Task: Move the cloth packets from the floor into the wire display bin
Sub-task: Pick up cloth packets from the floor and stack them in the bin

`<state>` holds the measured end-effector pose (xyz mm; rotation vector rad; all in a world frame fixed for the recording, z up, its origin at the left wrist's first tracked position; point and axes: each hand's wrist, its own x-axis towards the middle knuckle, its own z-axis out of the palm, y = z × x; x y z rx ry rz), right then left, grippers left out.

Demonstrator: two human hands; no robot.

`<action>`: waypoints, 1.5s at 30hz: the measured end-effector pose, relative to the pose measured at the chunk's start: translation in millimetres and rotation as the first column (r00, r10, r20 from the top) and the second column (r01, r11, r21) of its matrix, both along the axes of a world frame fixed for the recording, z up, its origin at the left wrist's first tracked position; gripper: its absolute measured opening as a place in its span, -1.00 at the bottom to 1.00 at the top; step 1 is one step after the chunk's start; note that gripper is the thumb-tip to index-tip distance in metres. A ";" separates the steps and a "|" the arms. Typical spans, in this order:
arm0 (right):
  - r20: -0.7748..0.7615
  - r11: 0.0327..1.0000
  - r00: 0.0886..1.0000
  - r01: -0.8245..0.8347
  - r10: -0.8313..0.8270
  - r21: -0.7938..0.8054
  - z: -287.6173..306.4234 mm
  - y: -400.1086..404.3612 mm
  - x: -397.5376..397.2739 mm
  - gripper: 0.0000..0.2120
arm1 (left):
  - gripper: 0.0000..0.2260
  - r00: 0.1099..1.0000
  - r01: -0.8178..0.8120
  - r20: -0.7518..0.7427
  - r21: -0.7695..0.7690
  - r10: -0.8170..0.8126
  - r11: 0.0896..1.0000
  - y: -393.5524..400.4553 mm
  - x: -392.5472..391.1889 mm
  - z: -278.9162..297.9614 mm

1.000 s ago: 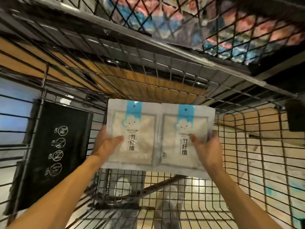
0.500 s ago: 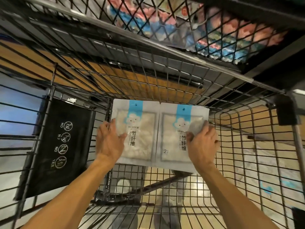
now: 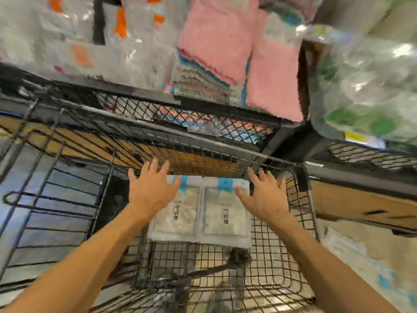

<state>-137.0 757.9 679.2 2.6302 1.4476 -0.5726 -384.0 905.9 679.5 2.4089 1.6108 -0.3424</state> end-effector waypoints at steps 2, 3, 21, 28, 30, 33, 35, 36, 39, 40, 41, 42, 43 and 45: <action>0.000 0.999 1.000 0.014 -0.014 0.043 36.7 2.8 3.6 -0.22 | -0.35 0.999 -0.024 0.037 0.010 0.023 1.000 2.3 10.1 43.3; -0.016 0.998 1.000 0.018 -0.017 0.058 56.0 4.0 5.3 -0.22 | -0.35 0.998 -0.032 0.061 0.014 0.031 0.999 2.6 13.7 64.8; 0.062 0.923 0.996 0.040 -0.069 0.382 396.6 -23.9 27.5 -0.29 | -0.33 0.956 0.147 0.218 0.230 -0.198 0.962 -14.7 71.3 387.7; 0.098 0.876 0.943 0.251 -0.317 0.411 446.8 -92.9 35.2 -0.28 | -0.33 0.848 0.393 0.244 0.307 -0.471 0.867 -35.8 114.2 440.7; 0.093 0.838 0.909 0.330 -0.407 0.435 449.7 -118.8 37.2 -0.30 | -0.34 0.807 0.464 0.239 0.308 -0.540 0.830 -46.4 129.4 448.0; 0.079 0.780 0.855 0.424 -0.512 0.460 451.3 -161.2 35.1 -0.34 | -0.34 0.717 0.563 0.262 0.330 -0.646 0.758 -66.6 152.6 454.4; 0.068 0.742 0.816 0.484 -0.574 0.463 454.5 -191.7 31.6 -0.29 | -0.34 0.657 0.616 0.278 0.337 -0.700 0.712 -85.1 168.8 458.0; 0.064 0.722 0.793 0.514 -0.606 0.463 456.8 -207.0 30.2 -0.27 | -0.34 0.634 0.638 0.272 0.346 -0.724 0.688 -96.1 177.1 459.4; 0.076 0.659 0.711 0.600 -0.699 0.453 465.0 -252.9 27.3 -0.23 | -0.27 0.557 0.707 0.272 0.341 -0.785 0.620 -135.6 197.8 463.7; 0.083 0.634 0.681 0.622 -0.727 0.459 467.6 -268.3 25.6 -0.22 | -0.28 0.537 0.725 0.278 0.331 -0.797 0.604 -149.2 203.4 464.2; 0.093 0.613 0.654 0.637 -0.751 0.467 470.4 -284.0 23.1 -0.22 | -0.32 0.521 0.742 0.279 0.320 -0.807 0.590 -163.9 207.7 465.2; 0.100 0.595 0.631 0.650 -0.769 0.473 473.0 -300.0 20.0 -0.23 | -0.35 0.501 0.760 0.281 0.311 -0.819 0.572 -177.2 213.1 464.6; 0.105 0.578 0.609 0.665 -0.786 0.473 475.5 -316.4 16.1 -0.25 | -0.37 0.476 0.778 0.279 0.309 -0.834 0.547 -191.5 217.9 465.0; 0.112 0.544 0.562 0.701 -0.819 0.462 477.4 -349.5 9.2 -0.26 | -0.39 0.420 0.813 0.291 0.301 -0.860 0.498 -219.9 227.7 465.9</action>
